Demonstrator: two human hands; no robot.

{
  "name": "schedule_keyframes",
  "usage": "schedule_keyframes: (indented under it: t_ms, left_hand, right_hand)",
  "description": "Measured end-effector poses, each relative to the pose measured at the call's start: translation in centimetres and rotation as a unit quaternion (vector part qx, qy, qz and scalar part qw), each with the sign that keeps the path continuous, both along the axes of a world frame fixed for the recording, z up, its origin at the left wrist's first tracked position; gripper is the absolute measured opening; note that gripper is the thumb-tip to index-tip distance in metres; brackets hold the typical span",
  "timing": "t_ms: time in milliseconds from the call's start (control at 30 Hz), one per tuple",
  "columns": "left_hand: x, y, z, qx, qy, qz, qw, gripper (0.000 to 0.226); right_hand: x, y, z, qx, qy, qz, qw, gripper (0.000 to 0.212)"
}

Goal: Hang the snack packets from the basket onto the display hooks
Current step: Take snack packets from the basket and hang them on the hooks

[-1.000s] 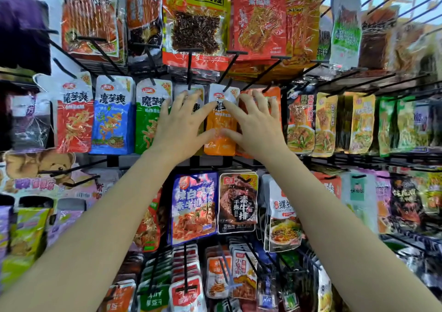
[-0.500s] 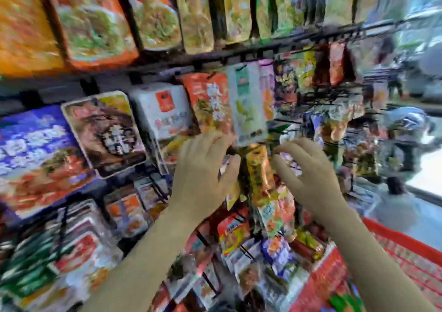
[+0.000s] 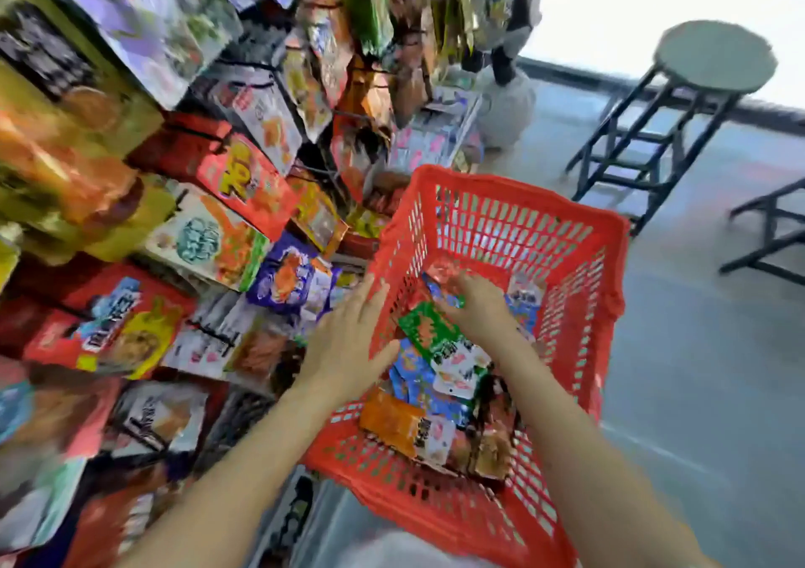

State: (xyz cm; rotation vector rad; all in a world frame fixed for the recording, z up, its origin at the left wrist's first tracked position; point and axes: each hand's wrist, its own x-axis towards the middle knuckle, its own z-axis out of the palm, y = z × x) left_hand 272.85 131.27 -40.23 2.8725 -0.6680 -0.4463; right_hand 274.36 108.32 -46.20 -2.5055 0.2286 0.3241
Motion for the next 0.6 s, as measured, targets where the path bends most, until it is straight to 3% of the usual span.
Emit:
schedule_keyframes:
  t_ms: [133,267,333,467,600]
  left_hand:
    - [-0.3,0.5,-1.0,-0.01,-0.042,0.002,0.999,0.081]
    - [-0.4,1.0,-1.5,-0.021,-0.065,-0.025,0.997,0.081]
    - [-0.4,1.2,-1.5,-0.027,-0.064,-0.03,0.997,0.081]
    - [-1.1,2.3,-1.4,-0.037,-0.047,-0.019,0.998,0.076]
    - [-1.6,2.8,-1.4,-0.033,-0.011,0.005,0.999,0.079]
  right_hand:
    - [-1.1,1.1,-3.8,-0.027,0.146,-0.022,0.989,0.087]
    - [-2.0,2.2,-6.6,-0.065,0.206,-0.036,0.976,0.1]
    - [-1.7,2.8,-7.1,-0.064,0.212,-0.048,0.974,0.082]
    - [-0.6,2.0,-6.8,0.032,0.217,-0.072,0.973,0.032]
    - [1.2,-0.1,-6.3,0.022,0.166,-0.128,0.978,0.036]
